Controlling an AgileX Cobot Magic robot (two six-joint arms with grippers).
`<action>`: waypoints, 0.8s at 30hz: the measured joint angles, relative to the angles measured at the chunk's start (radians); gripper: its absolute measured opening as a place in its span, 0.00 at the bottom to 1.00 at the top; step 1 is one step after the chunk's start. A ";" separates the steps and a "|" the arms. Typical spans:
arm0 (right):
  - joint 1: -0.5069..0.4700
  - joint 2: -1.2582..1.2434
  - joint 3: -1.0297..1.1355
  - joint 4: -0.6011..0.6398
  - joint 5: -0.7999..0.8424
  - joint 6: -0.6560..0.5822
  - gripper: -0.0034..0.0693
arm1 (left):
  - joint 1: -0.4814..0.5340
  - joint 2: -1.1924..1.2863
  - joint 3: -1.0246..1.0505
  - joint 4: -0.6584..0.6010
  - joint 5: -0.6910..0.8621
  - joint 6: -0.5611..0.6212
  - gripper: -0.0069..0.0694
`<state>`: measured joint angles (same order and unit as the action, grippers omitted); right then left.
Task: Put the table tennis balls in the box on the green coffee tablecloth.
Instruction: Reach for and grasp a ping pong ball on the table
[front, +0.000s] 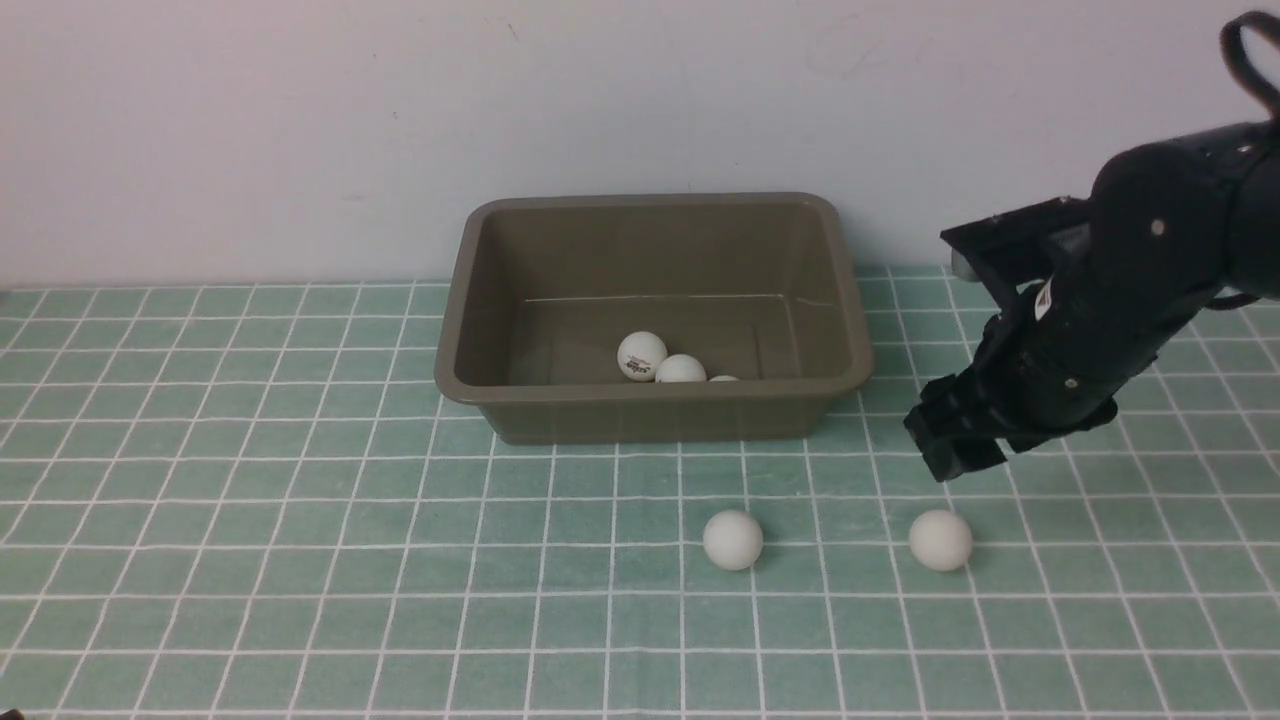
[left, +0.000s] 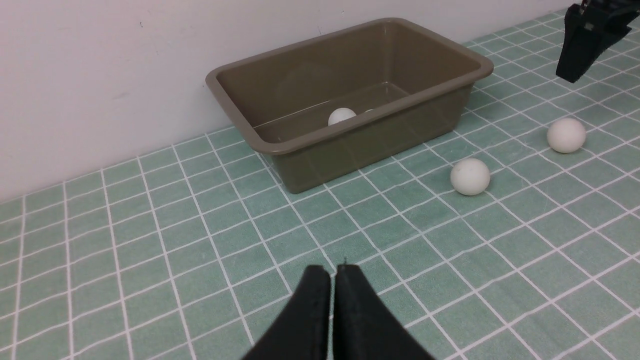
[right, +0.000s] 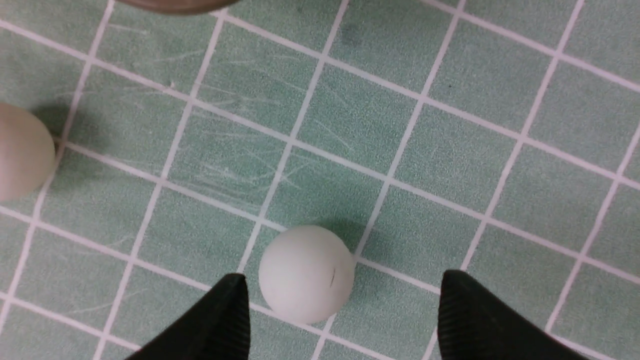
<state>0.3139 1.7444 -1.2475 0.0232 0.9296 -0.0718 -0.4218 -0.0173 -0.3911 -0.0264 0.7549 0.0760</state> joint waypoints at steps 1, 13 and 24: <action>0.000 0.000 0.010 0.000 -0.016 0.000 0.68 | 0.000 0.000 0.000 0.000 0.000 0.000 0.09; 0.000 0.038 0.020 0.006 -0.093 0.000 0.68 | 0.000 0.000 0.000 0.000 0.000 0.000 0.09; 0.000 0.157 0.020 0.054 -0.093 -0.030 0.68 | 0.000 0.000 0.000 0.000 0.000 0.000 0.09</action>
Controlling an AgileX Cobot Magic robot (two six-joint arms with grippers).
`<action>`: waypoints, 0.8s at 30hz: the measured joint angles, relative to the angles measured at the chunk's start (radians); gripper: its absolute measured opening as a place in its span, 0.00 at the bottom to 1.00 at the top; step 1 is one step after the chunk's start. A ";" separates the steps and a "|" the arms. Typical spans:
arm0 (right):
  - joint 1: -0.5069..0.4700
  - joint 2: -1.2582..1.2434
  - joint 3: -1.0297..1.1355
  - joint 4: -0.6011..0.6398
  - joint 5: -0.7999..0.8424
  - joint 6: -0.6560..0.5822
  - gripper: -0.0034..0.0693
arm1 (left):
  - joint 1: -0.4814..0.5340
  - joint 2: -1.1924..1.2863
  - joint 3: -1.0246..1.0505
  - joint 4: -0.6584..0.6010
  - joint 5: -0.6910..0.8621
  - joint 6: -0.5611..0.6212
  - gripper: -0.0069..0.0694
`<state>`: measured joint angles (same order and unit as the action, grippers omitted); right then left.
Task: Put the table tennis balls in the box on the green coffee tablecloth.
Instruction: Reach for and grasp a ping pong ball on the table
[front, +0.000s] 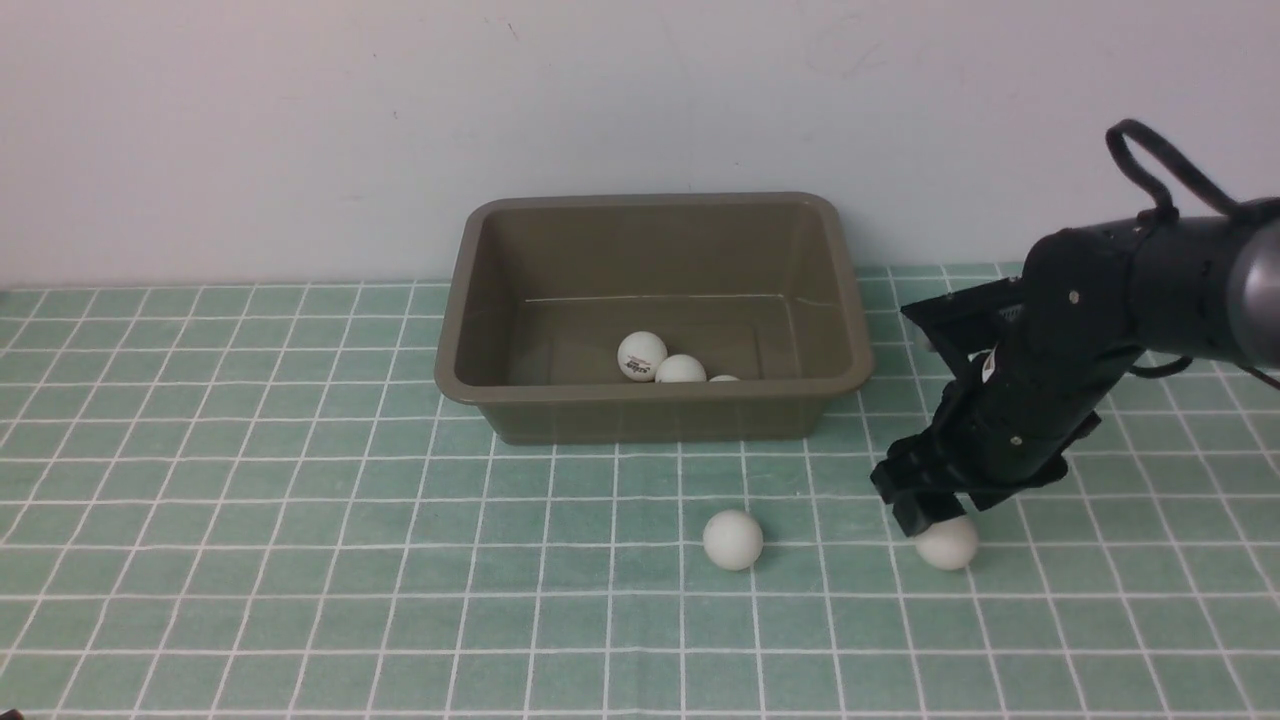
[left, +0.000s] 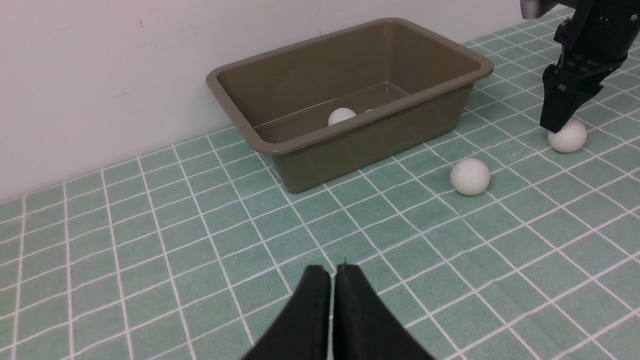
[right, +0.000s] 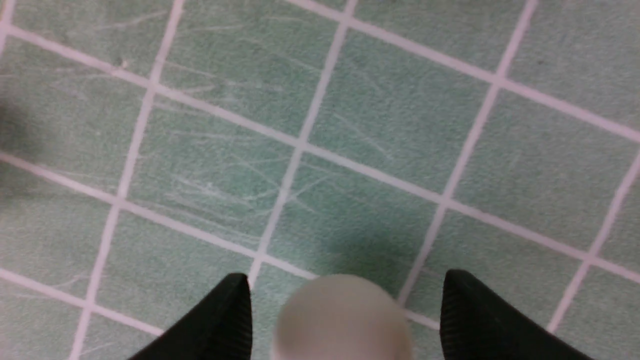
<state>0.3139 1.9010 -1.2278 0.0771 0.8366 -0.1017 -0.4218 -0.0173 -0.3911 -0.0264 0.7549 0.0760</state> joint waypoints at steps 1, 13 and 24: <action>0.000 0.000 0.000 0.015 0.000 -0.011 0.68 | 0.000 0.000 0.000 0.000 0.000 0.000 0.09; 0.000 0.000 0.002 0.065 0.053 -0.036 0.68 | 0.000 0.000 0.000 0.000 0.000 0.000 0.09; 0.000 0.038 0.004 0.064 0.079 -0.047 0.64 | 0.000 0.000 0.000 0.000 0.000 0.000 0.09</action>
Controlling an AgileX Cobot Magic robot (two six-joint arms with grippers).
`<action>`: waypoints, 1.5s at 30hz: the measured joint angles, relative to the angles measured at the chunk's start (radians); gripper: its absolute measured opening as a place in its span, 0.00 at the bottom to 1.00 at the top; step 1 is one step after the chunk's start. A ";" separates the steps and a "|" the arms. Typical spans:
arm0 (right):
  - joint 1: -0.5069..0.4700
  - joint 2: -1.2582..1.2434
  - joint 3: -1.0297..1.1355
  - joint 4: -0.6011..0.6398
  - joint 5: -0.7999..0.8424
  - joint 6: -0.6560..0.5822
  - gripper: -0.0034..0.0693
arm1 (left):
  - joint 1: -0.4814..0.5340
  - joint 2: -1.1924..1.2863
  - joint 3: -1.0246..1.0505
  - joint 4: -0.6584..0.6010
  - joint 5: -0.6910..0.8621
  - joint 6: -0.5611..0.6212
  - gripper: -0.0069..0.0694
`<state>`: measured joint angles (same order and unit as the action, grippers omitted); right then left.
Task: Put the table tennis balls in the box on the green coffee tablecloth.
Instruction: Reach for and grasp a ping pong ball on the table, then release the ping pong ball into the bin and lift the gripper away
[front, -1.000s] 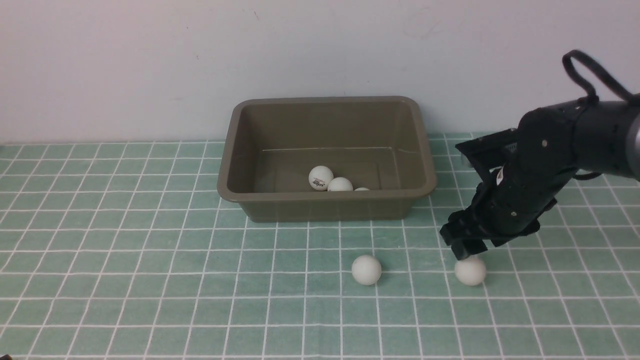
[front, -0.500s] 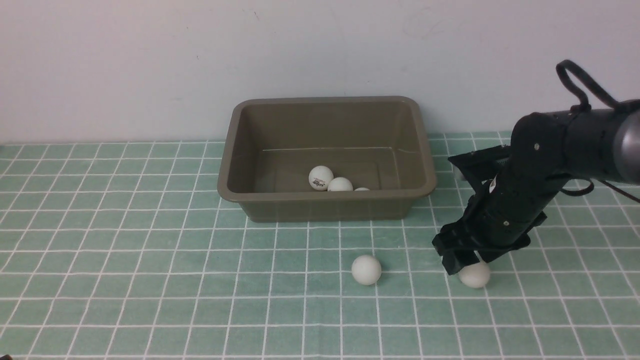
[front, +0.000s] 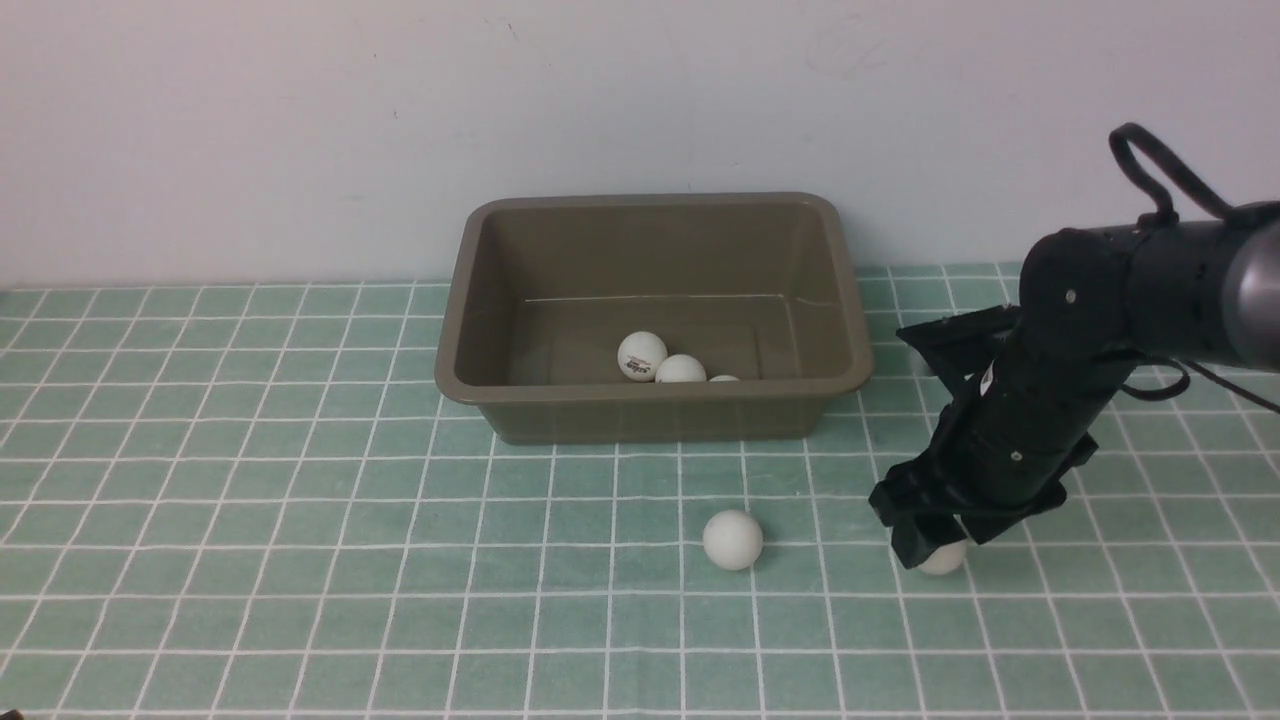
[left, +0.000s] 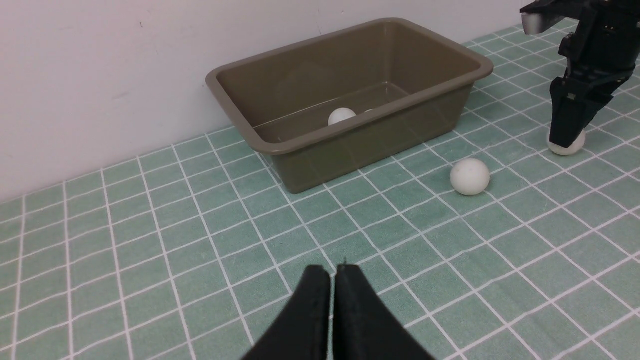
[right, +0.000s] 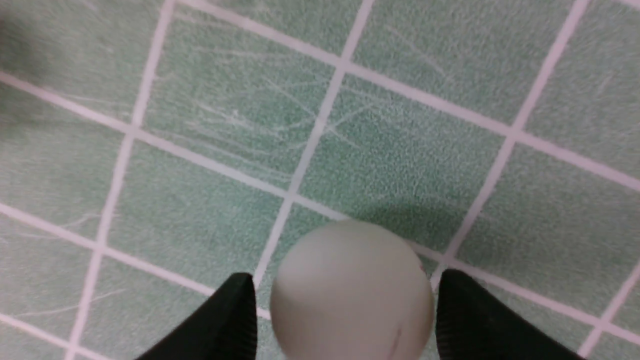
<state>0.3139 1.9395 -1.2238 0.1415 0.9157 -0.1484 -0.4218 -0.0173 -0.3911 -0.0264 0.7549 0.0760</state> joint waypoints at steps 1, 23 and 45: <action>0.000 0.011 0.000 0.001 0.000 -0.002 0.63 | 0.000 0.000 0.000 0.000 0.000 0.000 0.09; 0.000 -0.101 -0.101 0.039 0.132 -0.025 0.54 | 0.000 0.000 0.000 0.000 0.000 0.000 0.09; 0.079 0.399 -1.013 0.127 0.292 -0.111 0.62 | 0.000 0.000 0.000 0.000 0.000 0.000 0.09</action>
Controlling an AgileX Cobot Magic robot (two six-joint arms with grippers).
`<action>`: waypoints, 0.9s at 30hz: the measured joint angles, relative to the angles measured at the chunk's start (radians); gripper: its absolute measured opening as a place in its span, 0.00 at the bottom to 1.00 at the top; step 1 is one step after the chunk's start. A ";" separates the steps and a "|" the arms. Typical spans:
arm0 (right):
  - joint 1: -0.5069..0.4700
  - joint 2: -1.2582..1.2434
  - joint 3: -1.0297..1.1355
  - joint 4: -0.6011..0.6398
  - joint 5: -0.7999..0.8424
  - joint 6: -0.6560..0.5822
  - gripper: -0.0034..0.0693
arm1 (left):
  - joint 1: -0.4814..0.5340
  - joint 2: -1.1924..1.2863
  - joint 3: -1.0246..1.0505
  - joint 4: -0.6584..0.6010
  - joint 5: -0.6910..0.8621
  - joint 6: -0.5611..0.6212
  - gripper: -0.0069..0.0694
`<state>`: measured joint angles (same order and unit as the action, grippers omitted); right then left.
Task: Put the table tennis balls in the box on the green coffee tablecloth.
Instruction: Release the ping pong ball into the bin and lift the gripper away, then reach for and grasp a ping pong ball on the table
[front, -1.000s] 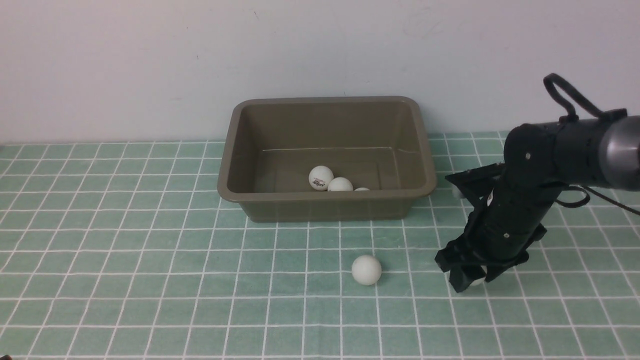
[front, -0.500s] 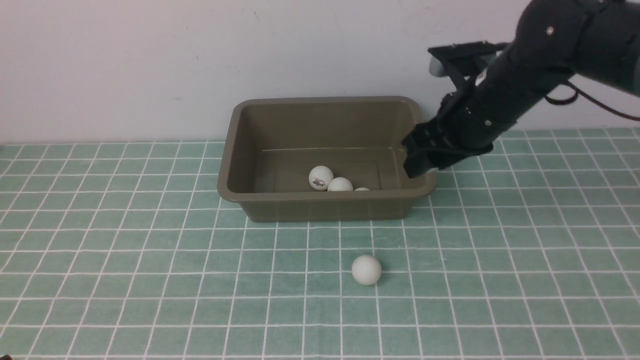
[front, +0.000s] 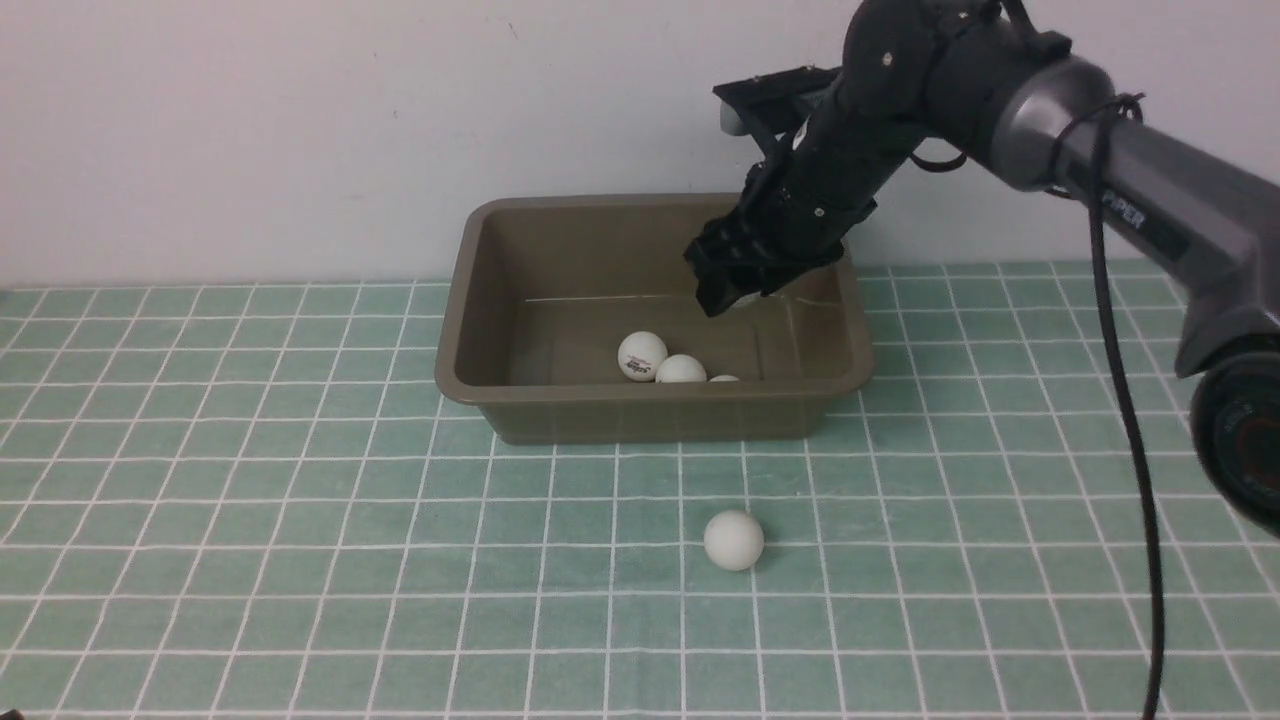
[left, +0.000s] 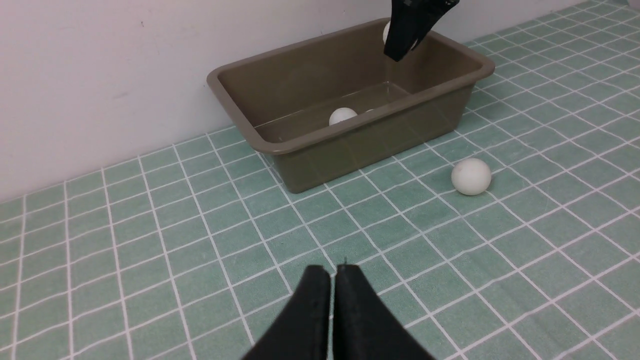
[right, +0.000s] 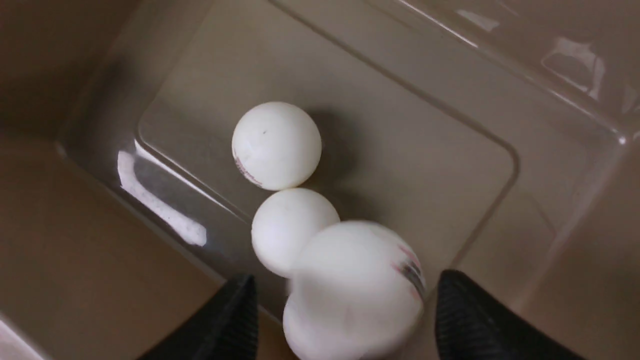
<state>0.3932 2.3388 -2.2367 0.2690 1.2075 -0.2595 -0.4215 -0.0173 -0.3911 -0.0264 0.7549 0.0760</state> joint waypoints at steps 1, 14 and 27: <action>0.000 0.011 -0.011 0.000 0.007 0.000 0.64 | 0.000 0.000 0.000 0.000 0.000 0.000 0.09; 0.000 -0.045 -0.025 -0.037 0.042 0.060 0.73 | 0.000 0.000 0.000 -0.001 0.000 0.000 0.09; 0.135 -0.317 0.106 -0.027 0.045 0.140 0.73 | 0.000 0.000 0.000 -0.001 0.000 0.000 0.09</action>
<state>0.5280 2.0222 -2.1311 0.2417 1.2526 -0.1193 -0.4215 -0.0173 -0.3911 -0.0274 0.7554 0.0760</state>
